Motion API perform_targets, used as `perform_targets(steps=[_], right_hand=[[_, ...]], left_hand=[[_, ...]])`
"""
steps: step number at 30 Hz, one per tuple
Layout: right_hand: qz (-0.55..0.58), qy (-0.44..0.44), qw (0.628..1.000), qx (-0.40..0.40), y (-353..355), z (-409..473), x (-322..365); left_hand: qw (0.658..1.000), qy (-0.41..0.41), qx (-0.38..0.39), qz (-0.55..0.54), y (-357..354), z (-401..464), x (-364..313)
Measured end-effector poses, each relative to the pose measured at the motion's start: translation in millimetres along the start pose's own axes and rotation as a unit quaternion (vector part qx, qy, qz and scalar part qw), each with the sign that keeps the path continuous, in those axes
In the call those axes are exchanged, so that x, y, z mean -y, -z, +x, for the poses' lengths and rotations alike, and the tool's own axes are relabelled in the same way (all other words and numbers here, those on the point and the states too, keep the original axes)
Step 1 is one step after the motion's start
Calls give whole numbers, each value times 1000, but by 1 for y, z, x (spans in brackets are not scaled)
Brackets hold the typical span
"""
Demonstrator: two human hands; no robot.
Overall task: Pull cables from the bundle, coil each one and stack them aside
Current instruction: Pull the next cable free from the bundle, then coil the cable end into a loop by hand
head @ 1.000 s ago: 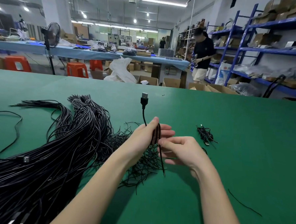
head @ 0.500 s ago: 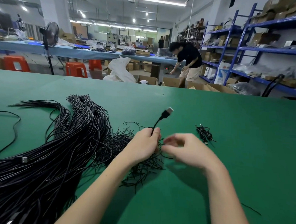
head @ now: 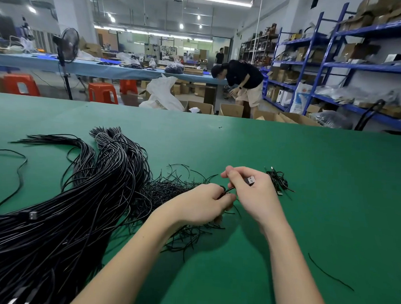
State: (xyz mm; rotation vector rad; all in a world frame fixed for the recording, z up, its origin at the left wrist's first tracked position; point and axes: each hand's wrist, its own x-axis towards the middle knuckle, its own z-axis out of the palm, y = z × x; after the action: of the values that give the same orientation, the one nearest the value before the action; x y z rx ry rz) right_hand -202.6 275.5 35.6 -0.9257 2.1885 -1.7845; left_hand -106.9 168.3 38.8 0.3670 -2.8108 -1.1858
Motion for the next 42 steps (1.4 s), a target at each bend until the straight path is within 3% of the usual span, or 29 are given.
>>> perform_targets(steps=[2,4,6,17,34,42], right_hand=[[96,-43,994,23,-1,-1,-1],[220,-87,965,110,3,-3,-3],[261,-93,945,174,11,-5,-10],[123,-11,972,198,3,-11,-14],[165,35,978,121,0,-11,-18],[108,-19,986,122,11,-5,-16]], left_hand=[[998,-12,27,-47,0,-1,1],[992,-26,46,-116,1,-2,1],[981,-37,64,-179,5,-5,2],[969,-79,152,-180,11,-14,-1],[980,-58,83,-173,9,-6,5],[985,-77,27,-153,5,-2,1]])
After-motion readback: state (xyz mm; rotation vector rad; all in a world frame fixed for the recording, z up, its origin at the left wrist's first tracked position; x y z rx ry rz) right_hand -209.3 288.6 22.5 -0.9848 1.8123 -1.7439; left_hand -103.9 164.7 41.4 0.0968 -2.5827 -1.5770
